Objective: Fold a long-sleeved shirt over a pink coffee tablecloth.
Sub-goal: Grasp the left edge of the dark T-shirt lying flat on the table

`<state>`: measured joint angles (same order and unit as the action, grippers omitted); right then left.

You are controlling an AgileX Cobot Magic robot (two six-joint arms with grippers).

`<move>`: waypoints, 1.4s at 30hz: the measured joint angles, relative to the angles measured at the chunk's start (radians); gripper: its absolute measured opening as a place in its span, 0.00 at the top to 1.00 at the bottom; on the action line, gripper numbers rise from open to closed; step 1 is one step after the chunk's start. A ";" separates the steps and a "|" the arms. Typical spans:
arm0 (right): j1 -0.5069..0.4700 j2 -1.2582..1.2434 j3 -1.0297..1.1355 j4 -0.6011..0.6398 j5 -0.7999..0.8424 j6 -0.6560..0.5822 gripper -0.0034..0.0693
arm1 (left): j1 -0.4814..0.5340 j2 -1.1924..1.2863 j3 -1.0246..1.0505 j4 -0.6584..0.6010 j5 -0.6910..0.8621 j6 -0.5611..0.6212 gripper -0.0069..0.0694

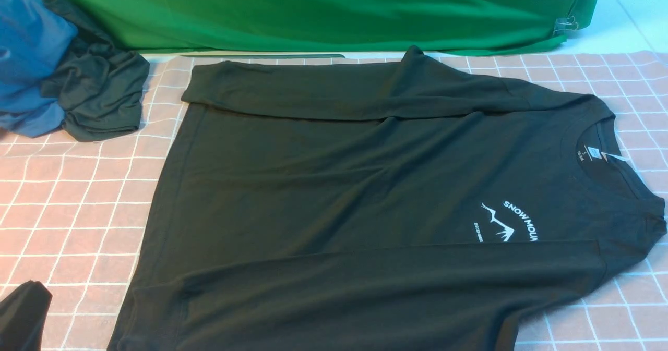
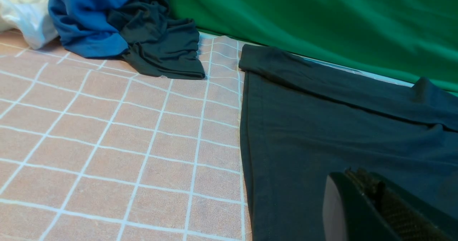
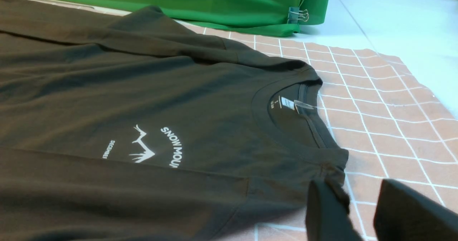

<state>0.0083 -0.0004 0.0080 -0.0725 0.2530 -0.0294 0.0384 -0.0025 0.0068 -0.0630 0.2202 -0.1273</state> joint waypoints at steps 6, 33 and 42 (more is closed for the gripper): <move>0.000 0.000 0.000 0.000 0.000 0.000 0.61 | 0.000 0.000 0.000 0.000 0.000 0.000 0.89; 0.000 0.000 0.000 0.000 0.000 0.000 0.61 | 0.000 0.000 0.000 0.063 0.000 0.000 0.89; 0.000 0.000 0.000 0.000 -0.006 0.000 0.61 | 0.000 0.000 0.000 0.073 -0.042 0.000 0.89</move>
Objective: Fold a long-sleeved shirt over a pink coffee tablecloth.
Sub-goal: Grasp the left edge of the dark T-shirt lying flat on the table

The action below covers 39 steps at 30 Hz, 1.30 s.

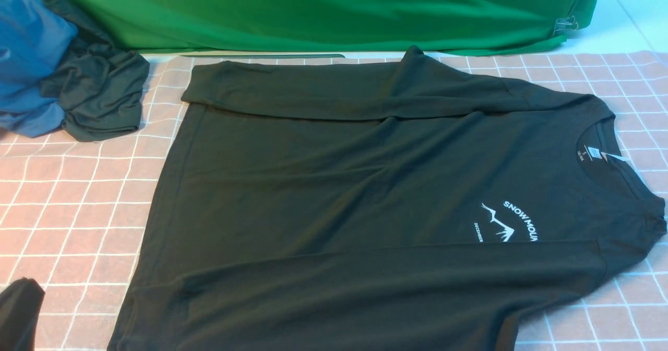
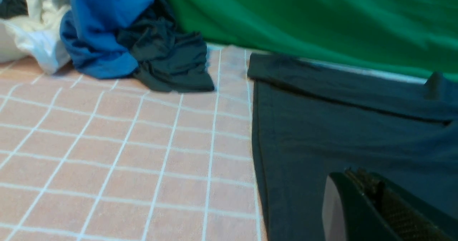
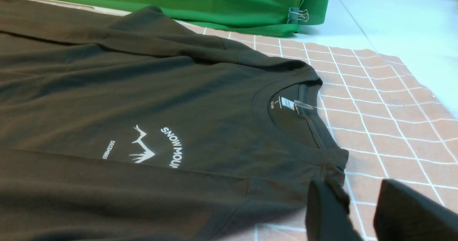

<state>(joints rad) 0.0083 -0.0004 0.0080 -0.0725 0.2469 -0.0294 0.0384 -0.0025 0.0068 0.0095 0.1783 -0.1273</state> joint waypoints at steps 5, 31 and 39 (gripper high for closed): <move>0.000 0.000 0.000 0.000 -0.021 0.001 0.61 | 0.000 0.000 0.000 -0.142 -0.087 -0.001 0.89; 0.000 0.000 0.000 0.000 -0.464 0.815 0.62 | 0.000 0.270 -0.380 -0.301 -0.244 -0.447 0.89; 0.086 0.093 -0.208 -0.002 -0.166 0.728 0.89 | 0.000 0.865 -0.818 -0.241 0.631 -0.229 0.89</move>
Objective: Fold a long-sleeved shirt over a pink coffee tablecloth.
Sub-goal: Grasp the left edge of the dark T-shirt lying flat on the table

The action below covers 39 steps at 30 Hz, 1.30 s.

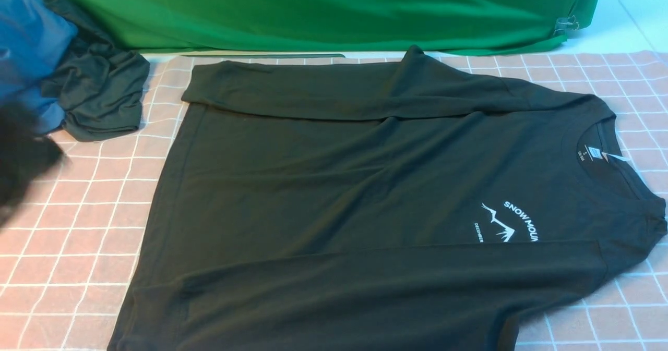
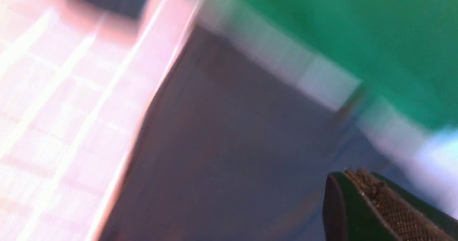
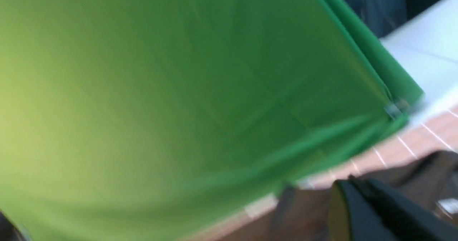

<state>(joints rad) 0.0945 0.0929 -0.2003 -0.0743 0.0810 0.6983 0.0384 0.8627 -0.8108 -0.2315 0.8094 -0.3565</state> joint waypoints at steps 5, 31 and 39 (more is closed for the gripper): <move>0.137 0.209 -0.252 -0.003 0.324 -0.229 0.90 | 0.000 0.232 -0.003 -0.007 0.136 0.088 0.89; 0.440 0.829 -0.491 0.001 0.508 -0.416 0.89 | 0.000 0.552 0.156 0.057 -0.181 0.345 0.60; 0.440 0.830 -0.491 0.001 0.475 -0.416 0.89 | 0.000 0.592 0.156 0.055 -0.245 0.365 0.35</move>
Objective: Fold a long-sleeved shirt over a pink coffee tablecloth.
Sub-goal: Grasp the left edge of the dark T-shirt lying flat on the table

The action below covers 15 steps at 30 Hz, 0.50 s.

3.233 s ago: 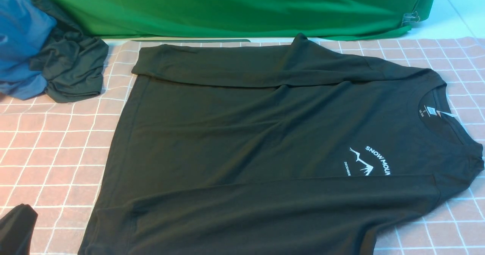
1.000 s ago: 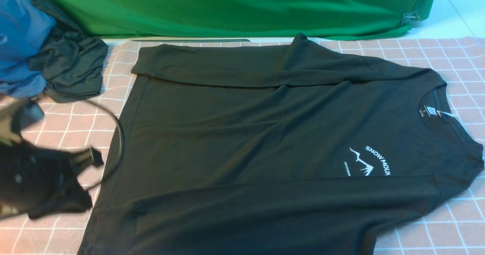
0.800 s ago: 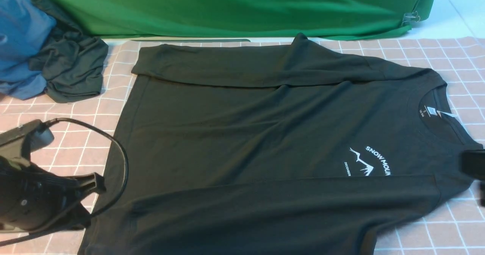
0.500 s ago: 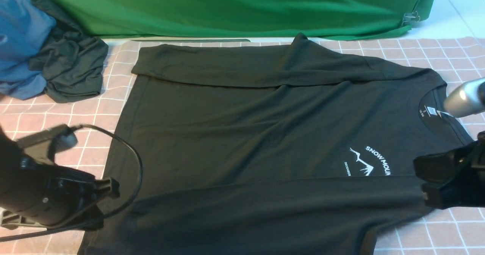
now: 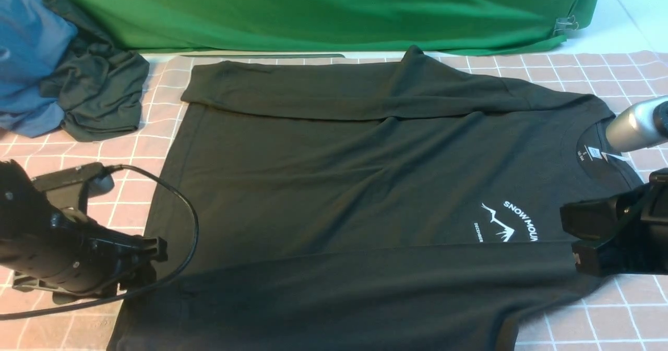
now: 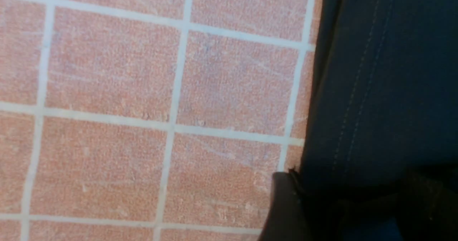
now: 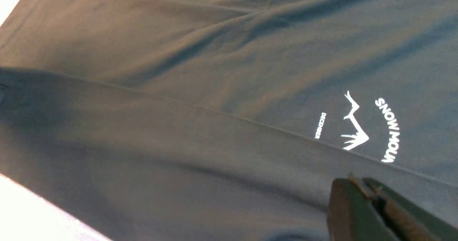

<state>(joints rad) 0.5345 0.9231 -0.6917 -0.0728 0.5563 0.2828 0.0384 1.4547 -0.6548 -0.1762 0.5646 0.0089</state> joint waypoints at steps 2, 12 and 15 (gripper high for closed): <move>0.000 0.000 0.000 0.000 -0.001 0.000 0.89 | 0.000 0.022 0.000 -0.021 -0.003 0.013 0.34; 0.000 0.001 0.000 0.000 -0.005 0.000 0.89 | 0.000 0.039 0.000 -0.155 -0.016 0.178 0.33; 0.000 0.001 0.000 0.000 -0.005 0.000 0.89 | 0.000 0.039 0.000 -0.158 -0.016 0.186 0.33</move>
<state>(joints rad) 0.5345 0.9241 -0.6917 -0.0728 0.5511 0.2828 0.0384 1.4933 -0.6548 -0.3339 0.5490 0.1949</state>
